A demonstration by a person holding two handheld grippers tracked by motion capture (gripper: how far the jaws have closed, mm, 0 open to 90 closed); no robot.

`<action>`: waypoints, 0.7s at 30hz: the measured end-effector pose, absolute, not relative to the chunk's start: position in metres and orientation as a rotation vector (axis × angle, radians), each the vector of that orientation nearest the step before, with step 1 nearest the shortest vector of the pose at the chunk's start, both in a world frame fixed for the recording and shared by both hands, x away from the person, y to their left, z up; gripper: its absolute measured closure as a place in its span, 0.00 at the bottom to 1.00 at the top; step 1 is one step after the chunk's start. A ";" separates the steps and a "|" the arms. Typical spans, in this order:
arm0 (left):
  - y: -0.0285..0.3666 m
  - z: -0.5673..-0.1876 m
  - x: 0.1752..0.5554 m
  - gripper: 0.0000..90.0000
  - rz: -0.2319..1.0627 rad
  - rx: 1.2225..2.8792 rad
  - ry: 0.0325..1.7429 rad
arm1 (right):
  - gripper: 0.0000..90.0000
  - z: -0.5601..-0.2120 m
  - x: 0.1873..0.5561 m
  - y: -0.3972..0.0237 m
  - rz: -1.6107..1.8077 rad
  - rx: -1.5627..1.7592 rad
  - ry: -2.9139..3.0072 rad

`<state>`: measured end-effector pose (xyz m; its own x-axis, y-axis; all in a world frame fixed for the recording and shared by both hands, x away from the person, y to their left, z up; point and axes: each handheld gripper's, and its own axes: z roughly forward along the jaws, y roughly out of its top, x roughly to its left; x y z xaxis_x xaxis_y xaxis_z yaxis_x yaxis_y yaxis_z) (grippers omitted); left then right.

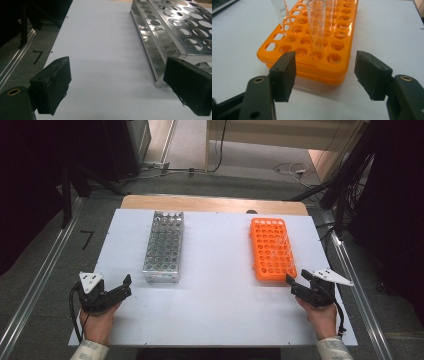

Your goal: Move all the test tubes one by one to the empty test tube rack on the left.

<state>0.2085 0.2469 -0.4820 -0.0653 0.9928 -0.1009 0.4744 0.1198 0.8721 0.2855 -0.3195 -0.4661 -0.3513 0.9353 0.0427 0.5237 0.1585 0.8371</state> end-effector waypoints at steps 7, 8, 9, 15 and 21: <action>0.247 -0.482 0.209 0.08 0.869 1.452 1.646 | 0.57 -0.469 0.298 -0.310 1.104 1.358 1.959; 0.247 -0.482 0.209 0.08 0.869 1.453 1.645 | 0.57 -0.469 0.298 -0.310 1.104 1.358 1.959; 0.247 -0.482 0.208 0.08 0.869 1.452 1.643 | 0.60 -0.471 0.301 -0.306 1.093 1.348 1.966; 0.247 -0.482 0.208 0.08 0.864 1.456 1.638 | 0.74 -0.476 0.307 -0.302 1.070 1.331 1.971; 0.247 -0.482 0.210 0.07 0.842 1.478 1.647 | 0.81 -0.472 0.307 -0.303 1.094 1.331 1.941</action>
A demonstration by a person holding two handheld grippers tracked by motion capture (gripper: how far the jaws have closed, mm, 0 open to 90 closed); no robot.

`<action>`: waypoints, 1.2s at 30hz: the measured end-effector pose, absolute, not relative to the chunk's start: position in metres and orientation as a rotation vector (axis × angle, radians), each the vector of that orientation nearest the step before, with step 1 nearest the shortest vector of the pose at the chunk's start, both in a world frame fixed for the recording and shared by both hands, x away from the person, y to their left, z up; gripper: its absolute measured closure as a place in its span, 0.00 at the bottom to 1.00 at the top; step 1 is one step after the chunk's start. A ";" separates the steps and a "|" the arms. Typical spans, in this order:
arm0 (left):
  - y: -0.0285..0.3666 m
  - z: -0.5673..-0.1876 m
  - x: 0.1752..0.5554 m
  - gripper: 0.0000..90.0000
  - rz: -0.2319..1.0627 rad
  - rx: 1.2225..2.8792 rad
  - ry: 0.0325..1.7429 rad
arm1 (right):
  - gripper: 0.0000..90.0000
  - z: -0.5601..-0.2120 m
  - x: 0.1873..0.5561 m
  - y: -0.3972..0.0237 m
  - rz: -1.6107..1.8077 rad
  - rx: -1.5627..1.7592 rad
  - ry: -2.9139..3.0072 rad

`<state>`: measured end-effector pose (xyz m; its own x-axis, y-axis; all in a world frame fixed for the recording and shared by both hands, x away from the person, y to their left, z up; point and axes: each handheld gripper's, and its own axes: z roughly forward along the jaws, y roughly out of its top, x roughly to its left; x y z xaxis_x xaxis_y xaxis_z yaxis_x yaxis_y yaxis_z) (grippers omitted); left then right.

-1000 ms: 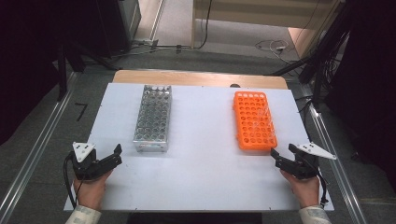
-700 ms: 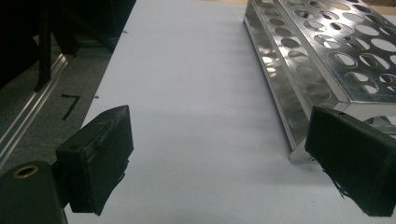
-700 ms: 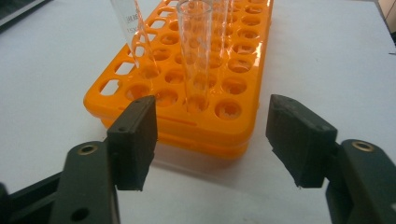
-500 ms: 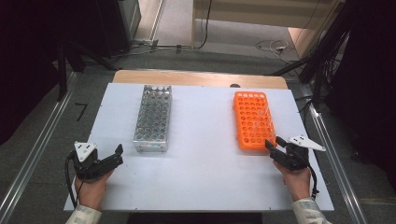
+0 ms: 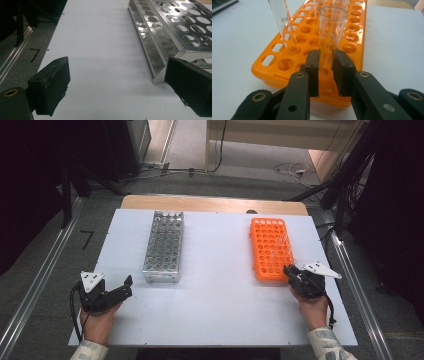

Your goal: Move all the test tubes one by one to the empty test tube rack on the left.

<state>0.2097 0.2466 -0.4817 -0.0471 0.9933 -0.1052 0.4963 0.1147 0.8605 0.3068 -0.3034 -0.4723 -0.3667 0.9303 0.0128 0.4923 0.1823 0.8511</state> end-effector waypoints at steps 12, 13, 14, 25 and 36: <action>0.240 -0.477 0.208 0.02 0.804 1.507 1.593 | 0.81 -0.448 0.288 -0.310 1.208 1.323 1.885; 0.239 -0.476 0.208 0.02 0.819 1.504 1.592 | 0.81 -0.448 0.288 -0.310 1.208 1.323 1.885; 0.238 -0.474 0.207 0.02 0.823 1.505 1.587 | 0.81 -0.446 0.286 -0.310 1.213 1.317 1.887; 0.224 -0.466 0.205 0.03 0.800 1.524 1.522 | 0.81 -0.439 0.271 -0.274 1.264 1.188 2.067; 0.179 -0.460 0.209 0.05 0.729 1.604 1.386 | 0.82 -0.442 0.272 -0.219 1.288 1.059 2.223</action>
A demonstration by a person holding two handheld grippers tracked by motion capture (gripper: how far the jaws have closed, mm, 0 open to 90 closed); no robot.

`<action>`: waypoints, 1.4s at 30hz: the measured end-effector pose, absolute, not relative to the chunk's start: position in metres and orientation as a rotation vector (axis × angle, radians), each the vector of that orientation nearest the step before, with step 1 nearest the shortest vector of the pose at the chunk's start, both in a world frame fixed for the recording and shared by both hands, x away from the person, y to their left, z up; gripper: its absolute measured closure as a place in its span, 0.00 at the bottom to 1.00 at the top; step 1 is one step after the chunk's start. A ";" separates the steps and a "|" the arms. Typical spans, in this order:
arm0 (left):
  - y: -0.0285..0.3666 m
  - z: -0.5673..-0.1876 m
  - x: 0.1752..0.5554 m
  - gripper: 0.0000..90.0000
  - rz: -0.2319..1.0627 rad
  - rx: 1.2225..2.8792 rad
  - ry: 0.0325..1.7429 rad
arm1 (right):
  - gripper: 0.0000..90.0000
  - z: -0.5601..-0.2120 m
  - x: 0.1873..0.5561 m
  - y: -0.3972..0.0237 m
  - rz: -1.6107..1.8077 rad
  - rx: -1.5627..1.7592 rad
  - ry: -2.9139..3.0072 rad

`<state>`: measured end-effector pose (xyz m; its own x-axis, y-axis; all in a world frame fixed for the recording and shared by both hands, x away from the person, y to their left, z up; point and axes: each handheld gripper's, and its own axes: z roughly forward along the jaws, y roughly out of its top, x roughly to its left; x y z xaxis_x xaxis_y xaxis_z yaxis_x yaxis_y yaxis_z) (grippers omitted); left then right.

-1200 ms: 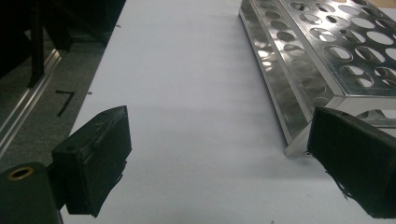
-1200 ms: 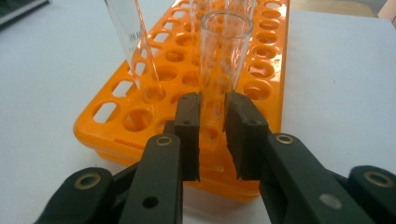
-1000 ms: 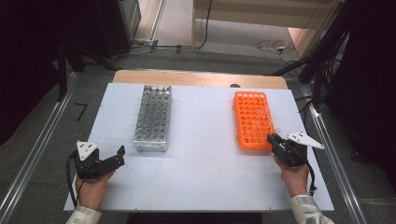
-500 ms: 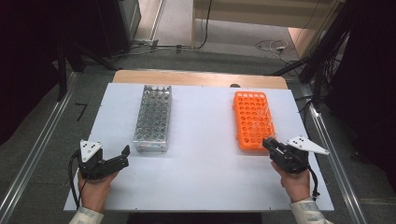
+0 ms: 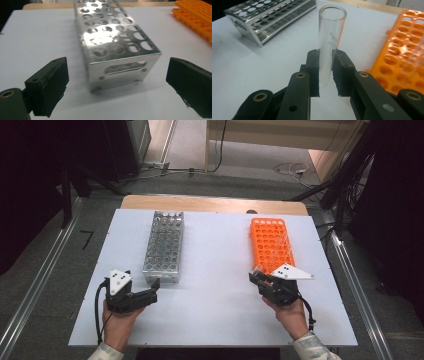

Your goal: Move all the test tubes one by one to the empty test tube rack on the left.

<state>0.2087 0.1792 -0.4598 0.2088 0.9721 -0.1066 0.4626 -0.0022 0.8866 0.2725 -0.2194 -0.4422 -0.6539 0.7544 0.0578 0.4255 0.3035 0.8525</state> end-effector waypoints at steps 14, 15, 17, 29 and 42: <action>0.127 -0.450 0.215 0.10 0.617 1.666 1.224 | 0.82 -0.452 0.274 -0.169 1.286 0.949 2.341; 0.124 -0.450 0.216 0.10 0.606 1.669 1.216 | 0.82 -0.453 0.275 -0.165 1.284 0.936 2.350; 0.119 -0.449 0.218 0.13 0.593 1.675 1.194 | 0.82 -0.456 0.277 -0.152 1.277 0.914 2.375; 0.088 -0.442 0.220 0.35 0.546 1.728 1.025 | 0.82 -0.461 0.277 -0.112 1.244 0.812 2.483; 0.073 -0.445 0.227 0.79 0.478 1.801 0.955 | 0.82 -0.458 0.269 -0.104 1.261 0.756 2.535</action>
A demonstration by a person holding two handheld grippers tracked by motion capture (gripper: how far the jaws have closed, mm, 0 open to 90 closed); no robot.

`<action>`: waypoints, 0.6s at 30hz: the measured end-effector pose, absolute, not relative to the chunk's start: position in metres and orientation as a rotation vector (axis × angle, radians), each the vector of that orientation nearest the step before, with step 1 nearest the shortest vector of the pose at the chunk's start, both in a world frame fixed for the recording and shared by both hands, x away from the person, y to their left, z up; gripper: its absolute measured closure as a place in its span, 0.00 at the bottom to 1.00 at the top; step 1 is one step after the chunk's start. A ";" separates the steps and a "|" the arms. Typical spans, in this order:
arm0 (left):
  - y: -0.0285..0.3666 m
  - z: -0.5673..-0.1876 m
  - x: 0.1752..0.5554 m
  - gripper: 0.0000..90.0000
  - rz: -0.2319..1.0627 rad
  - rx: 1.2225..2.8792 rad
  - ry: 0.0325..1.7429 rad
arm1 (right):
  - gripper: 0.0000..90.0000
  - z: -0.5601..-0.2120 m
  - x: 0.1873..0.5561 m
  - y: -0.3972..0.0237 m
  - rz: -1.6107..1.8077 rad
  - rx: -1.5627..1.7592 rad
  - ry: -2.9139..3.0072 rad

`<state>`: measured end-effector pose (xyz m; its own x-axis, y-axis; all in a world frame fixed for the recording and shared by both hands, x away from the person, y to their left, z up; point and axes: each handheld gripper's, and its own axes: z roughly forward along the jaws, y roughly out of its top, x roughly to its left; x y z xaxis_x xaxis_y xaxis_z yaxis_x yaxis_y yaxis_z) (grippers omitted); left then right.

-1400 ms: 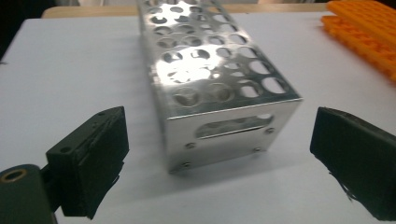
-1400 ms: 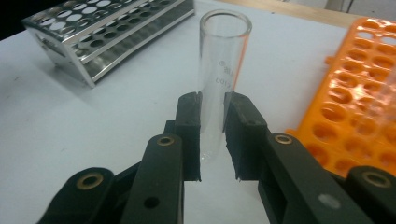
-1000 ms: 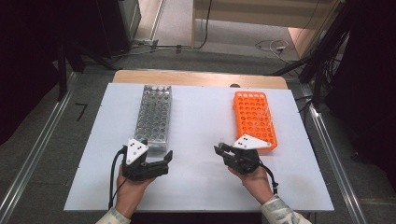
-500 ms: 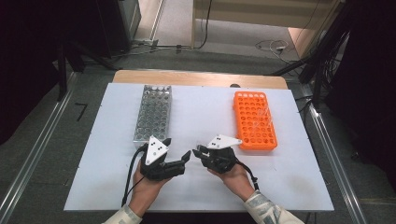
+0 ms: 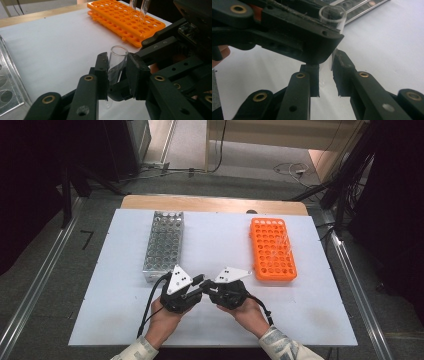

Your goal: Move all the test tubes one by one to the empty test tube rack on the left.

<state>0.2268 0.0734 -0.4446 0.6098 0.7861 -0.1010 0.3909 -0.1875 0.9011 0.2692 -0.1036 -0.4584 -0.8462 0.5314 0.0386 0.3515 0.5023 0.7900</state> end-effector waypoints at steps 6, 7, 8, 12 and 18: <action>0.074 -0.443 0.228 0.83 0.502 1.801 0.959 | 0.81 -0.458 0.269 -0.105 1.271 0.768 2.534; 0.074 -0.442 0.228 0.84 0.500 1.795 0.960 | 0.79 -0.457 0.269 -0.105 1.279 0.771 2.533; 0.074 -0.442 0.228 0.84 0.507 1.796 0.960 | 0.79 -0.457 0.269 -0.105 1.279 0.771 2.533; 0.083 -0.436 0.230 0.84 0.519 1.773 0.983 | 0.58 -0.455 0.268 -0.108 1.312 0.755 2.538; 0.099 -0.428 0.234 0.84 0.532 1.729 1.023 | 0.49 -0.450 0.271 -0.117 1.324 0.781 2.522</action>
<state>0.2336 0.0994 -0.4285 0.5426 0.8322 -0.1138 0.3848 -0.1258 0.9144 0.2707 -0.1167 -0.4503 -0.8438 0.5314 0.0751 0.3635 0.4630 0.8084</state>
